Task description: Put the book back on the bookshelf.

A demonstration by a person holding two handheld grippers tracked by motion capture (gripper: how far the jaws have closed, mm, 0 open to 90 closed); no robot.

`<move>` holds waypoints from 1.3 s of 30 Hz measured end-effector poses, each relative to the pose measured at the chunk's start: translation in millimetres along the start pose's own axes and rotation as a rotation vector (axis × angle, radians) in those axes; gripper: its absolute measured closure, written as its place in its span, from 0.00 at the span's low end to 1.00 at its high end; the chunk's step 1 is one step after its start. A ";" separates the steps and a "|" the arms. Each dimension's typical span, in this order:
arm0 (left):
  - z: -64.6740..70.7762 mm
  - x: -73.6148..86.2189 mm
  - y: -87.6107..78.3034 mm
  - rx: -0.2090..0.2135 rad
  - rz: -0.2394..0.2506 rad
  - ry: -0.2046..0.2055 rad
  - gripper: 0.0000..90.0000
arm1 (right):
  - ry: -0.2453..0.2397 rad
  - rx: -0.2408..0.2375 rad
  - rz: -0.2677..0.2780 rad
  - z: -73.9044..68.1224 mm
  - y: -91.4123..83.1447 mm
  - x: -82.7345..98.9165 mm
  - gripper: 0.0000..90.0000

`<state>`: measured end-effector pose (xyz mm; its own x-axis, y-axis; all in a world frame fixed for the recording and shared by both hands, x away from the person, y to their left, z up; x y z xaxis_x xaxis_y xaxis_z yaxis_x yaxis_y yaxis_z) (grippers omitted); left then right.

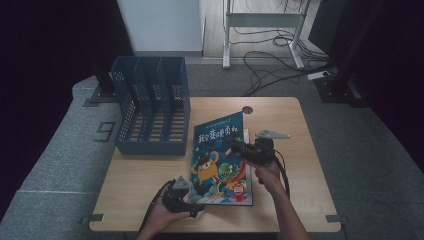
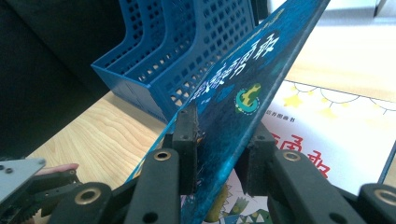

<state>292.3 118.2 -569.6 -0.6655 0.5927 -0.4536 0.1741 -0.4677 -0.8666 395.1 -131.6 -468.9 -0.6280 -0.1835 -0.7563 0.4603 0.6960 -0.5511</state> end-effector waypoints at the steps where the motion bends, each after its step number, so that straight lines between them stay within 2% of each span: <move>1: -0.2 -0.7 0.2 -0.002 0.000 -0.001 0.06 | -0.015 0.003 0.007 -2.0 -1.6 -1.2 0.79; 7: -1.4 -4.8 2.3 -0.008 0.002 -0.006 0.06 | -0.065 0.005 0.046 -9.2 -10.2 -5.3 0.80; 23: -4.8 -13.3 5.1 -0.023 -0.008 -0.026 0.05 | -0.087 0.011 0.093 -7.3 -18.3 -6.0 0.80; 26: -5.6 -15.2 5.5 -0.025 -0.012 -0.033 0.05 | -0.109 0.013 0.106 -9.0 -21.7 -6.3 0.80; 29: -9.2 -18.0 5.0 -0.007 -0.010 -0.054 0.05 | -0.126 0.009 0.126 -10.6 -25.3 -8.3 0.81; 39: -9.1 -19.2 6.9 -0.039 -0.003 -0.053 0.06 | -0.155 -0.006 0.144 -13.0 -28.4 -9.5 0.83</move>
<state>312.8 109.6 -568.7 -0.7036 0.5582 -0.4398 0.1992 -0.4392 -0.8760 379.9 -140.7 -441.4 -0.4519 -0.1859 -0.8725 0.5340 0.7271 -0.4316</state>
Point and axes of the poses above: each handheld gripper's, and its own axes: y roughly forward along the jaws, x roughly out of its underside, z roughly to its right, the point moved 4 cm from there along y, roughly forward along the jaws, and after that the axes turned 13 degrees about -z, right-handed, at the moved point
